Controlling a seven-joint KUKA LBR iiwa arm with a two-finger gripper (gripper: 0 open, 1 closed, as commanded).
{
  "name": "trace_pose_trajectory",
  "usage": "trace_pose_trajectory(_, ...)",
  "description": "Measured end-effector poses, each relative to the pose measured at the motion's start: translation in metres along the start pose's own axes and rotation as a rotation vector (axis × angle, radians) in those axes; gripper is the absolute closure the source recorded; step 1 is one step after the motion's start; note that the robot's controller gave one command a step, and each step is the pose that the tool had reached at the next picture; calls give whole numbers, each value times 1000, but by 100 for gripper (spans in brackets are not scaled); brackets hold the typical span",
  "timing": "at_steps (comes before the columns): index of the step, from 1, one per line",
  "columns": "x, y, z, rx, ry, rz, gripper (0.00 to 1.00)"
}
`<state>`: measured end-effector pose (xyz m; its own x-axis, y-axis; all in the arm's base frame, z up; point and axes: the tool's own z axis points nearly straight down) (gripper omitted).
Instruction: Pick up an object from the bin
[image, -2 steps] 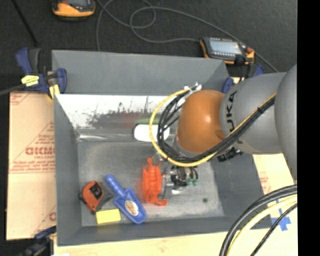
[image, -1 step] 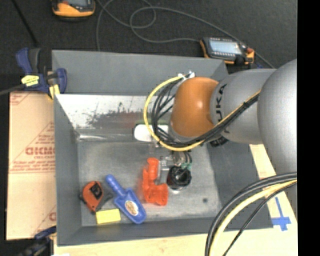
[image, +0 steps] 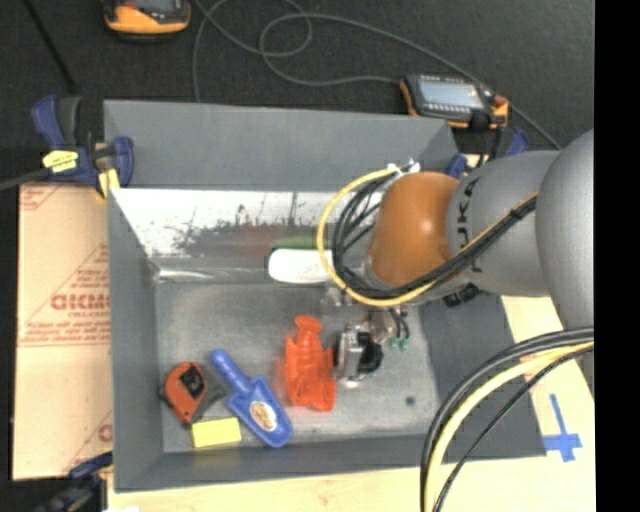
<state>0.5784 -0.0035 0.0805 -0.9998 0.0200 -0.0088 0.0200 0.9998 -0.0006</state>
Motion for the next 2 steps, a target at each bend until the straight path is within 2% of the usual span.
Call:
trace_pose_trajectory(1,-13,-48,-9,0,5,81,100)
trace_pose_trajectory(2,-13,-48,-9,0,5,82,100)
